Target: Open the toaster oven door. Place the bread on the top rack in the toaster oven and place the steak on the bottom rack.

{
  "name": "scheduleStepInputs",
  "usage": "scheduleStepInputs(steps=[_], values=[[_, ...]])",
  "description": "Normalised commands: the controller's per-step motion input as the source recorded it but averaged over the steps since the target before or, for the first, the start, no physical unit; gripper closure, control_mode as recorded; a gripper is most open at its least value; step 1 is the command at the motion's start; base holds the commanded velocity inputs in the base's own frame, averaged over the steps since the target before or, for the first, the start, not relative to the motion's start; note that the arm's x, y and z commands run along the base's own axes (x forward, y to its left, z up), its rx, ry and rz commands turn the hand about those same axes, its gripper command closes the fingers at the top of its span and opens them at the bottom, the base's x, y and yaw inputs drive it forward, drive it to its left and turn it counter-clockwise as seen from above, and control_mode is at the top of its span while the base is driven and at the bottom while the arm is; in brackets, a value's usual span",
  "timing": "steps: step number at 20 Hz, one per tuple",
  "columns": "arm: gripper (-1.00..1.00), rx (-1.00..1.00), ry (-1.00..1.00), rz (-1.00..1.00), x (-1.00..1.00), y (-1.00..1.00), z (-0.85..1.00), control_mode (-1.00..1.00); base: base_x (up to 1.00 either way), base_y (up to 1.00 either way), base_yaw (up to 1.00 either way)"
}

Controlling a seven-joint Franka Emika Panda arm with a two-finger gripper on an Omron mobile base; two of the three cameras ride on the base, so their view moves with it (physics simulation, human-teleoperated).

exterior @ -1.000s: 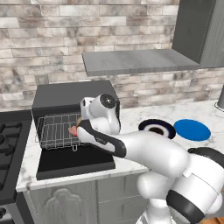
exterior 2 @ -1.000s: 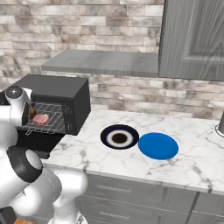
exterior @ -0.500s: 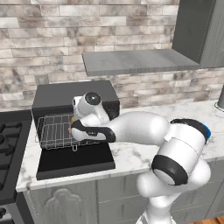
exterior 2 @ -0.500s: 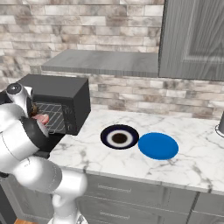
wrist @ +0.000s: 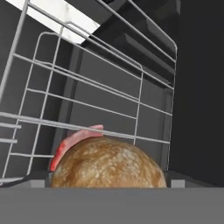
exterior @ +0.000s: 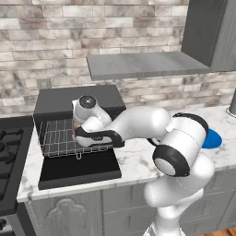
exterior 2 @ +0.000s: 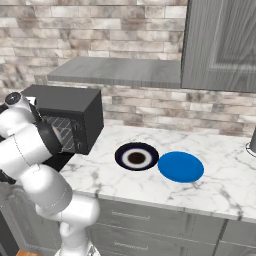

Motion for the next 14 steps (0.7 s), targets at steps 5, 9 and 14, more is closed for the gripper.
scheduleStepInputs(steps=[5, 9, 14], values=[[-1.00, -0.12, 0.00, 0.00, 0.00, 0.20, -0.31, -1.00, 0.00, 0.00, 0.00], [-1.00, -0.03, -0.01, 0.02, 0.00, 0.07, -0.20, -1.00, 0.00, 0.00, 0.00], [-1.00, -0.01, -0.10, 0.08, 0.00, 0.12, -0.15, -1.00, 0.00, 0.00, 0.00]])
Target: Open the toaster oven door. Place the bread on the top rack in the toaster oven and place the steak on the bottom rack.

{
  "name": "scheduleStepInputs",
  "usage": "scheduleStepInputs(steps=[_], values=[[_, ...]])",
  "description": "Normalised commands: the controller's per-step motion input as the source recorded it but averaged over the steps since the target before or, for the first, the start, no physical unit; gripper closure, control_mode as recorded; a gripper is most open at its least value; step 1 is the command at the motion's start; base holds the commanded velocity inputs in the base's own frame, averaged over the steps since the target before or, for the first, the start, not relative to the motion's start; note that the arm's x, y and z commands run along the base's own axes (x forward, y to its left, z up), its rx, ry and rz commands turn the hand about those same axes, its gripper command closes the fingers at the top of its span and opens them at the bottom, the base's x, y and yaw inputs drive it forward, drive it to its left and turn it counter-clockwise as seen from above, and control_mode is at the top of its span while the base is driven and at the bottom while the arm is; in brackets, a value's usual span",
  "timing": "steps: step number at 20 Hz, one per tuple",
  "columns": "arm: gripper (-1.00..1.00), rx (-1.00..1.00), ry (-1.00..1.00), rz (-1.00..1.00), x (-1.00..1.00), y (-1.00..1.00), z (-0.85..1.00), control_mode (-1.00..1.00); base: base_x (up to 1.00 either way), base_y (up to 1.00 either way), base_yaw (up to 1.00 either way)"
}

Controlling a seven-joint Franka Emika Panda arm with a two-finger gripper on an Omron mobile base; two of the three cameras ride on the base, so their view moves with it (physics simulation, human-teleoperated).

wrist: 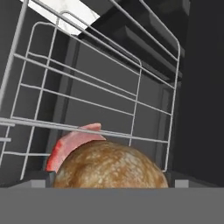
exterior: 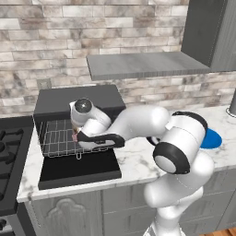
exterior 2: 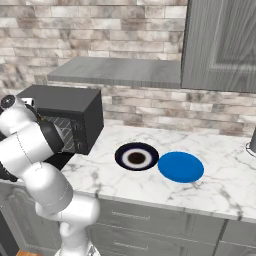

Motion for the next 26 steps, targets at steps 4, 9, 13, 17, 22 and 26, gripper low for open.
scheduleStepInputs(steps=[4, 9, 13, 17, 22, 26], values=[[-1.00, -0.01, -0.29, 0.20, 0.00, 0.43, -0.14, -1.00, 0.00, 0.00, 0.00], [-1.00, -0.05, -0.26, 0.29, 0.06, 0.61, -0.19, -1.00, 0.00, 0.00, 0.00], [-1.00, -0.06, -0.21, 0.30, 0.13, 0.56, -0.20, -1.00, 0.00, 0.00, 0.00], [-1.00, -0.06, -0.21, 0.31, 0.07, 0.58, -0.19, -1.00, 0.00, 0.00, 0.00], [-1.00, -0.06, -0.22, 0.32, 0.05, 0.56, -0.13, -1.00, 0.00, 0.00, 0.00], [-1.00, -0.04, -0.20, 0.31, 0.14, 0.45, -0.07, -1.00, 0.00, 0.00, 0.00]])
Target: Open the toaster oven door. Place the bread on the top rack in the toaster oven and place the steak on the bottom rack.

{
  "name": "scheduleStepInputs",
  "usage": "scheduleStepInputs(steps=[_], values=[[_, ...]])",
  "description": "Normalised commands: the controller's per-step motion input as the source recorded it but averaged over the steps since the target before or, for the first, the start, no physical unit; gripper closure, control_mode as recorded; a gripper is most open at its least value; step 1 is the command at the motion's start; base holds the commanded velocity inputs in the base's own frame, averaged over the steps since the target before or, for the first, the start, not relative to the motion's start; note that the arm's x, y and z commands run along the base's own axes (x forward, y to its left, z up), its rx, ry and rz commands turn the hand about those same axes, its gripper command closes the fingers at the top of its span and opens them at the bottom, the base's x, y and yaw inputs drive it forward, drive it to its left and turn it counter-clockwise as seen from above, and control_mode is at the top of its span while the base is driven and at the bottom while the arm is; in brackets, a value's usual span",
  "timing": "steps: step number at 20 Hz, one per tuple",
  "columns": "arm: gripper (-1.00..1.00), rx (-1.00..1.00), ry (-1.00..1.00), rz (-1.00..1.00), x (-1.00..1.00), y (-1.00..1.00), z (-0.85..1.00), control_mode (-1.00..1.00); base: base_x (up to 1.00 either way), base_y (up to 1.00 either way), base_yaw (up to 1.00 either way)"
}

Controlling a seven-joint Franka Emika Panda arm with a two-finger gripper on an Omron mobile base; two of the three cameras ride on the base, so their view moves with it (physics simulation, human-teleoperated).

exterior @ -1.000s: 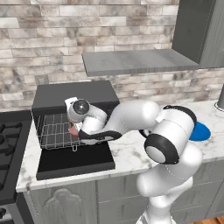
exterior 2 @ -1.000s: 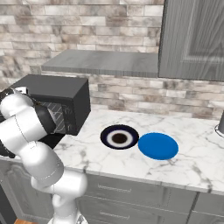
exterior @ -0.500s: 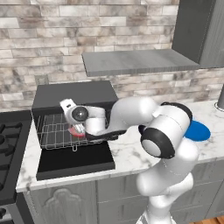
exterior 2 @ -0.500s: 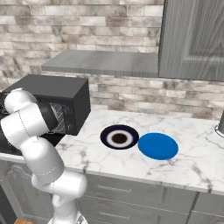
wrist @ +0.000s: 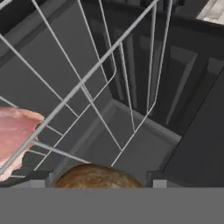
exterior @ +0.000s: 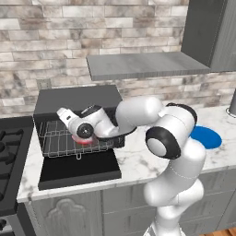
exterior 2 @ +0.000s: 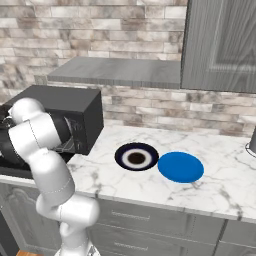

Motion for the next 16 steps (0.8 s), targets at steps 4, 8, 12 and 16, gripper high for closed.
scheduleStepInputs(steps=[4, 8, 12, 16], values=[[-1.00, 0.00, -0.18, 0.31, 0.02, 0.26, 0.02, -1.00, 0.00, 0.00, 0.00], [-1.00, 0.00, -0.13, 0.31, -0.05, 0.06, 0.23, -1.00, 0.00, 0.00, 0.00], [-1.00, -0.02, -0.03, 0.29, -0.33, 0.00, 0.32, -1.00, 0.00, 0.00, 0.00], [-1.00, -0.11, 0.01, 0.26, -0.38, 0.00, 0.38, -1.00, 0.00, 0.00, 0.00]])
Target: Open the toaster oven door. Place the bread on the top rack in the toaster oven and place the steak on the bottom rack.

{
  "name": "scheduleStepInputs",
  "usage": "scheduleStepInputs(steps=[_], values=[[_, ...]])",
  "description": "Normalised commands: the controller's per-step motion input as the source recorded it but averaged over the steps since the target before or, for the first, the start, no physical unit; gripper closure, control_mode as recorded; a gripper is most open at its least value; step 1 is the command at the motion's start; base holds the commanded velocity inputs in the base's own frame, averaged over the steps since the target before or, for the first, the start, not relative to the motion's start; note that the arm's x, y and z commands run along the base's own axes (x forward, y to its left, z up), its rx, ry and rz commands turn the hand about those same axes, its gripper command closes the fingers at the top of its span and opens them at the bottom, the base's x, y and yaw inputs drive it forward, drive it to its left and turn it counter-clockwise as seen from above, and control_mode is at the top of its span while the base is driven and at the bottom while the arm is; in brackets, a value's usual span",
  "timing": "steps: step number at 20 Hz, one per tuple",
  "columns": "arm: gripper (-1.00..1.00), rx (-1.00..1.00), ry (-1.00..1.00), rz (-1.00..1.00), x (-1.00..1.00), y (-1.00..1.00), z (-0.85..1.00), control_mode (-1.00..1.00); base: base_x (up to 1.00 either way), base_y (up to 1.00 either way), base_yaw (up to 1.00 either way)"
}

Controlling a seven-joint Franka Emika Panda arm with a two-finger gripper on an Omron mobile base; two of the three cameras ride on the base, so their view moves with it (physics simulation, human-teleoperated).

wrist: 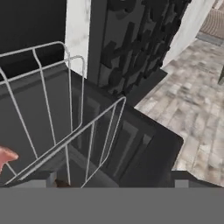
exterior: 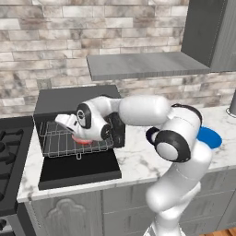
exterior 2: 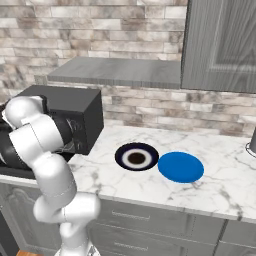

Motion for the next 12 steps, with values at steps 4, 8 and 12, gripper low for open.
scheduleStepInputs(steps=[4, 8, 12], values=[[-1.00, -0.19, 0.13, 0.19, -0.12, 0.00, 0.39, -1.00, 0.00, 0.00, 0.00], [-1.00, -0.20, 0.10, 0.07, -0.04, 0.00, 0.29, -1.00, 0.00, 0.00, 0.00], [-1.00, -0.25, 0.16, 0.00, -0.71, -0.09, 0.24, -1.00, 0.00, 0.00, 0.00]])
